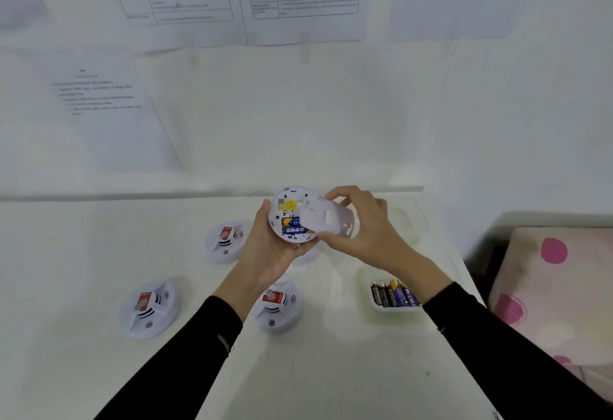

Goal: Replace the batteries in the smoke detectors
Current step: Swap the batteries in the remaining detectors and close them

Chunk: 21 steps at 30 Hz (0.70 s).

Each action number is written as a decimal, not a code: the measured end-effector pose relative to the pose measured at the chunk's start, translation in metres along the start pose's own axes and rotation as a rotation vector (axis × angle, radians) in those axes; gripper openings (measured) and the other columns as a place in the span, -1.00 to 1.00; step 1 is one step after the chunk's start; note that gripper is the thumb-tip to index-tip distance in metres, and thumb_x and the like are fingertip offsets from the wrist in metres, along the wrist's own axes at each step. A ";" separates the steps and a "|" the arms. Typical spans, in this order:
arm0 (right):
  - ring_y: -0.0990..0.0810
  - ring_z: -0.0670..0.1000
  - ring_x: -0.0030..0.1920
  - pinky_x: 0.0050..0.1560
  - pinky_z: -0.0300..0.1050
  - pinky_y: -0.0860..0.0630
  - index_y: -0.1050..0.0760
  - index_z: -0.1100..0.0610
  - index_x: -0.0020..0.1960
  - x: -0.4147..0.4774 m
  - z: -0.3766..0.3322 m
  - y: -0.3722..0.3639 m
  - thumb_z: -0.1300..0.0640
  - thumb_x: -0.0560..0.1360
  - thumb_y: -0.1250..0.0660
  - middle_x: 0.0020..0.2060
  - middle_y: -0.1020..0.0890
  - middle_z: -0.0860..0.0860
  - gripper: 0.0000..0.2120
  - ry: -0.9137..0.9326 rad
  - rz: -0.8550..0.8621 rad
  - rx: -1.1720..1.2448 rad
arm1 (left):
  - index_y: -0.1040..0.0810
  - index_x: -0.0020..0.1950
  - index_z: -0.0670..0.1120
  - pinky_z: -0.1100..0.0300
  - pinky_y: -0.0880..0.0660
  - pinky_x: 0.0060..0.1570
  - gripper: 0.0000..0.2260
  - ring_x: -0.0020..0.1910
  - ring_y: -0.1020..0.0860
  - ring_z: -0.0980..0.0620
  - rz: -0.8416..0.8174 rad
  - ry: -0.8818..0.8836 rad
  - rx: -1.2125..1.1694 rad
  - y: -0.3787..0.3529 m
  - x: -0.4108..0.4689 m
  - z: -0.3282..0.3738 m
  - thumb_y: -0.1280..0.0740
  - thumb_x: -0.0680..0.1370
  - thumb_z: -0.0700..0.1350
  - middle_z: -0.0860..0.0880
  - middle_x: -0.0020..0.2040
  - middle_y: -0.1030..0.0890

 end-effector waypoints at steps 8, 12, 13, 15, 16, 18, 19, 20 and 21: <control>-0.46 -0.12 0.03 0.08 -0.32 -0.17 -0.39 -0.06 0.20 0.012 -0.007 -0.031 -0.11 0.31 -0.52 0.07 -0.49 -0.27 -0.47 -0.071 0.316 -0.054 | -0.50 0.37 -0.15 -0.06 -0.56 0.15 -0.51 0.20 -0.60 -0.18 -0.042 -0.034 0.007 -0.027 0.005 -0.013 -0.03 0.66 0.13 -0.23 0.28 -0.58; -0.45 -0.10 0.04 0.12 -0.16 -0.23 -0.41 -0.05 0.20 0.012 -0.010 -0.039 -0.11 0.31 -0.51 0.08 -0.52 -0.20 -0.47 -0.097 0.443 -0.048 | -0.56 0.33 -0.14 -0.04 -0.45 0.29 -0.53 0.24 -0.58 -0.13 -0.017 -0.047 0.022 -0.031 0.007 -0.015 -0.04 0.65 0.11 -0.22 0.32 -0.56; -0.43 -0.11 0.06 0.13 -0.15 -0.23 -0.41 -0.05 0.20 0.013 -0.011 -0.040 -0.12 0.30 -0.52 0.08 -0.52 -0.21 -0.46 -0.107 0.446 -0.041 | -0.62 0.26 -0.13 0.00 -0.48 0.28 -0.54 0.23 -0.59 -0.12 -0.028 -0.052 0.021 -0.033 0.006 -0.015 -0.08 0.63 0.09 -0.21 0.30 -0.58; -0.39 -0.13 0.07 0.13 -0.15 -0.22 -0.41 -0.05 0.20 0.013 -0.012 -0.040 -0.10 0.29 -0.53 0.07 -0.49 -0.25 -0.44 -0.110 0.452 -0.038 | -0.69 0.14 -0.11 0.07 -0.56 0.18 -0.57 0.17 -0.62 -0.09 -0.064 -0.055 0.009 -0.038 0.004 -0.015 -0.10 0.60 0.06 -0.19 0.22 -0.63; -0.37 -0.14 0.07 0.12 -0.15 -0.22 -0.41 -0.05 0.20 0.013 -0.013 -0.041 -0.10 0.28 -0.53 0.06 -0.47 -0.27 -0.44 -0.104 0.457 -0.042 | -0.70 0.11 -0.11 0.09 -0.59 0.13 -0.56 0.14 -0.63 -0.08 -0.078 -0.055 -0.001 -0.040 0.004 -0.015 -0.07 0.62 0.05 -0.18 0.19 -0.64; -0.36 -0.15 0.07 0.12 -0.13 -0.23 -0.41 -0.07 0.19 0.011 -0.014 -0.041 -0.09 0.28 -0.53 0.05 -0.45 -0.29 -0.45 -0.093 0.459 -0.048 | -0.70 0.10 -0.12 0.09 -0.60 0.10 -0.53 0.12 -0.64 -0.09 -0.068 -0.058 -0.010 -0.042 0.003 -0.014 -0.03 0.64 0.03 -0.19 0.16 -0.65; -0.36 -0.16 0.07 0.12 -0.14 -0.23 -0.40 -0.08 0.19 0.010 -0.015 -0.041 -0.09 0.28 -0.53 0.04 -0.45 -0.30 -0.46 -0.088 0.460 -0.047 | -0.70 0.10 -0.12 0.07 -0.59 0.11 -0.53 0.12 -0.64 -0.10 -0.062 -0.060 -0.020 -0.041 0.002 -0.013 -0.02 0.64 0.02 -0.19 0.16 -0.65; -0.36 -0.16 0.06 0.11 -0.16 -0.23 -0.40 -0.10 0.19 0.009 -0.015 -0.042 -0.08 0.28 -0.54 0.04 -0.45 -0.30 -0.46 -0.083 0.461 -0.045 | -0.70 0.09 -0.13 0.05 -0.59 0.10 -0.54 0.11 -0.64 -0.11 -0.064 -0.061 -0.043 -0.041 0.002 -0.012 -0.03 0.63 0.01 -0.20 0.15 -0.65; -0.37 -0.17 0.06 0.11 -0.18 -0.22 -0.40 -0.10 0.19 0.008 -0.015 -0.042 -0.08 0.29 -0.54 0.05 -0.46 -0.30 -0.46 -0.079 0.459 -0.041 | -0.70 0.08 -0.13 0.03 -0.61 0.07 -0.56 0.09 -0.65 -0.13 -0.060 -0.065 -0.073 -0.040 0.002 -0.011 -0.05 0.62 0.00 -0.20 0.13 -0.65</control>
Point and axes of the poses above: each hand's wrist, its own x-axis towards the middle knuckle, its own y-axis out of the back of the hand, z = x × y, the point moved 1 cm from there along x, towards the middle knuckle
